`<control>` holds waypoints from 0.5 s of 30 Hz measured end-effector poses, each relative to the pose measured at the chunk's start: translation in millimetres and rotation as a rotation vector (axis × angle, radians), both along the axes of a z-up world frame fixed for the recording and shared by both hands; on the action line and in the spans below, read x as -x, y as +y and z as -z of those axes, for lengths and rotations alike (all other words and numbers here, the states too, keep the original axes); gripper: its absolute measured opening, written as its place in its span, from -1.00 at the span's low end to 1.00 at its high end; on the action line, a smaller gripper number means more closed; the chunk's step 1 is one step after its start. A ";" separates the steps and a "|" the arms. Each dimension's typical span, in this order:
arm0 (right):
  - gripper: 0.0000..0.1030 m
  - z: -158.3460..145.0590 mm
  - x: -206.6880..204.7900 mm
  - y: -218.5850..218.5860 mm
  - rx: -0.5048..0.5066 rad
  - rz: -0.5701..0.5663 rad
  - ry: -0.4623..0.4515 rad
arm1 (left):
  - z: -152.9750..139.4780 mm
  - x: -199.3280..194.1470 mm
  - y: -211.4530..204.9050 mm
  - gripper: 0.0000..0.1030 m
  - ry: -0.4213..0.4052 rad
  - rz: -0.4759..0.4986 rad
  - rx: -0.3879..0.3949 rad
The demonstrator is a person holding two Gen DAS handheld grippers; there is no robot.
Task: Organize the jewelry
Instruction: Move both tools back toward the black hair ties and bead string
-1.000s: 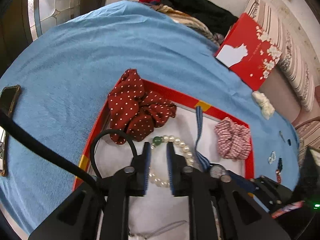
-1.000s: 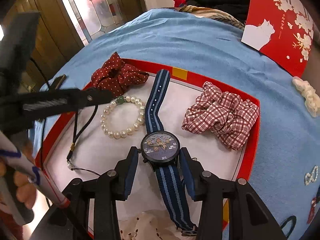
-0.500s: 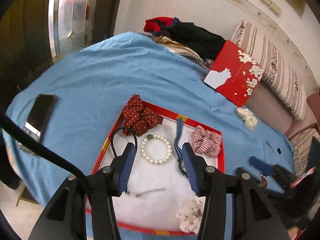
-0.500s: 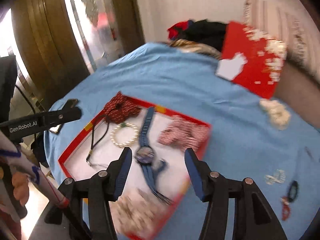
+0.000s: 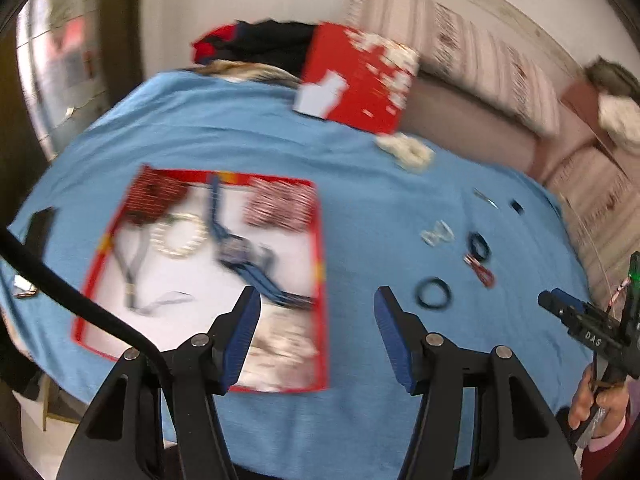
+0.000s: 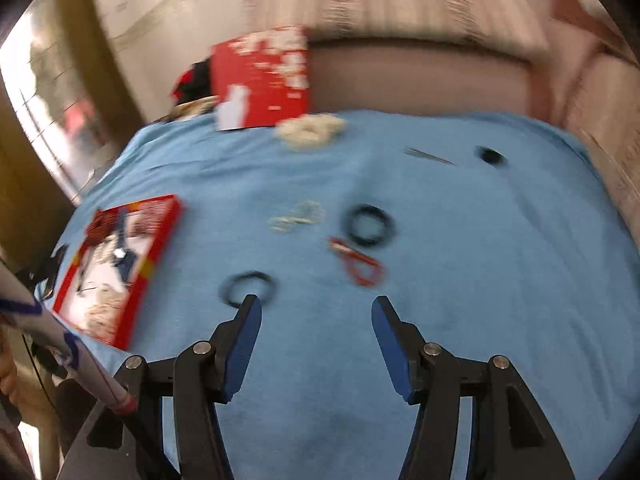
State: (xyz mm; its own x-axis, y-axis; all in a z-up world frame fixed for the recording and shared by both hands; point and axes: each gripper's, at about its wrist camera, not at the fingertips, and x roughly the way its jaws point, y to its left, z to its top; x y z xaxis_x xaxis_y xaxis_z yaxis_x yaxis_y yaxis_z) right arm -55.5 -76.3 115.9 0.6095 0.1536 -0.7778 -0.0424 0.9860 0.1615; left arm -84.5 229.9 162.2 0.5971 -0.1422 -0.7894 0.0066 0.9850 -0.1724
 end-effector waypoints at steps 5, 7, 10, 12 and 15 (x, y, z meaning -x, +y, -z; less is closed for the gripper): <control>0.20 11.9 14.1 -36.7 0.007 0.062 0.015 | 24.8 -9.0 -51.3 0.12 0.059 0.069 -0.018; 0.20 18.8 15.9 -45.6 0.007 0.067 0.020 | 35.4 -13.0 -67.8 0.12 0.078 0.094 -0.035; 0.20 29.4 12.5 -52.7 -0.008 0.068 0.032 | 53.7 -20.1 -89.3 0.12 0.109 0.128 -0.056; 0.20 37.8 7.3 -53.3 -0.016 0.064 0.042 | 66.7 -25.7 -99.4 0.12 0.130 0.139 -0.069; 0.20 48.4 -3.1 -50.1 -0.025 0.053 0.057 | 85.1 -37.1 -109.9 0.12 0.163 0.155 -0.071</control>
State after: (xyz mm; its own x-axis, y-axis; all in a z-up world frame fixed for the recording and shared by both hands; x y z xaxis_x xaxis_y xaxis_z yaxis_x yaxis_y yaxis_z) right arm -52.4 -126.4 67.4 0.5724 0.1422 -0.8076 0.0193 0.9822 0.1867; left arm -47.3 120.0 77.2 0.4367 -0.1627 -0.8848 0.1369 0.9841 -0.1134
